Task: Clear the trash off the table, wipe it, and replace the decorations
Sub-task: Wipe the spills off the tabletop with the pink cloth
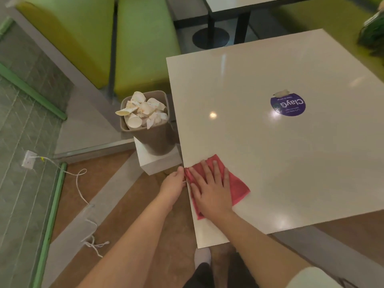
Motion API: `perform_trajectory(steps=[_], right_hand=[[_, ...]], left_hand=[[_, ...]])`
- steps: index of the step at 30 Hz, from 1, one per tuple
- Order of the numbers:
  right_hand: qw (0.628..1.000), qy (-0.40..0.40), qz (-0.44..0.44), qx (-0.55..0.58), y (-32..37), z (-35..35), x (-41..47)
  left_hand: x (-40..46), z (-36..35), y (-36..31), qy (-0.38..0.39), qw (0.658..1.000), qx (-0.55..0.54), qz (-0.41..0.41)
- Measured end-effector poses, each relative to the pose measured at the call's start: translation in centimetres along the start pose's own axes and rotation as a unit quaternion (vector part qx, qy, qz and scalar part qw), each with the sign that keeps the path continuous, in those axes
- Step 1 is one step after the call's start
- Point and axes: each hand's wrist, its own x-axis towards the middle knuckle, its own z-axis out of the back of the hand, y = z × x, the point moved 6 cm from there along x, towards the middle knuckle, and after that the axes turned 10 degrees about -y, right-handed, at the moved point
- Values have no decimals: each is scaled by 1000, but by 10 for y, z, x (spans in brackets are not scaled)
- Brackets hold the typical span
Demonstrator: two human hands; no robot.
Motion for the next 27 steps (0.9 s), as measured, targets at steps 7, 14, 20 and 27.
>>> perform_trajectory(steps=[7,14,20,27], right_hand=[[1000,-1,-7,2,-15,4,0],[984,-23,-179,-7,-68,16,15],[999,-9,-52,2,13,-2,-5],[1000,13,-14,-1,-22,6,10]], left_hand=[[-8,-7,16,23,999,-28,8],[-27,-1,15,52,999,-16,8],[-25,-2,21,43,999,-23,-2],[-41,-1,18,38,999,8,-8]])
